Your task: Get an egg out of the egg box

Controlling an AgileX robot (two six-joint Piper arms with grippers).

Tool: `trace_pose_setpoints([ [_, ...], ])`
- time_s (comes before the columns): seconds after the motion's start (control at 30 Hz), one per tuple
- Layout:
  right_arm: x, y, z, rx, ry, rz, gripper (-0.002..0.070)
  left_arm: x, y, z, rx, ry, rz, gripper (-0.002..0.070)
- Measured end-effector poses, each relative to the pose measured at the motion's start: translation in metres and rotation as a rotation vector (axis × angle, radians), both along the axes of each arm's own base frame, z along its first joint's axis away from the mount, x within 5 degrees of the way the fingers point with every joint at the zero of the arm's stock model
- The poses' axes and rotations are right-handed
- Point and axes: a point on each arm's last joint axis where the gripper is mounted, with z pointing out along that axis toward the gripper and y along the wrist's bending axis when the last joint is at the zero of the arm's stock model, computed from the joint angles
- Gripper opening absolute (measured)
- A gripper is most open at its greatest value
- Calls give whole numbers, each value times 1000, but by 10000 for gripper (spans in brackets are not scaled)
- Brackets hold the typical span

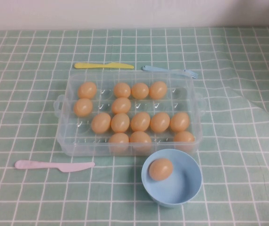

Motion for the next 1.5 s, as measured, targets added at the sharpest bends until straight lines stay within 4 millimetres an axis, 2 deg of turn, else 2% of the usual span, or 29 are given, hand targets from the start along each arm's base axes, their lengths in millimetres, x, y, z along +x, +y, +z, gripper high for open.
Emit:
trace_pose_setpoints([
  [0.13,0,0,0,0,0,0,-18,-11,7,-20,-27,21,52,-1],
  [0.3,0,0,0,0,0,0,-18,-18,8,-36,8,131,52,-2],
  [0.57,0,0,0,0,0,0,-18,-18,10,-53,78,299,112,-2],
  [0.87,0,0,0,2,0,0,-18,-22,9,-76,135,541,89,-2],
  [1.5,0,0,0,2,0,0,-18,-23,9,-79,150,579,87,-2],
])
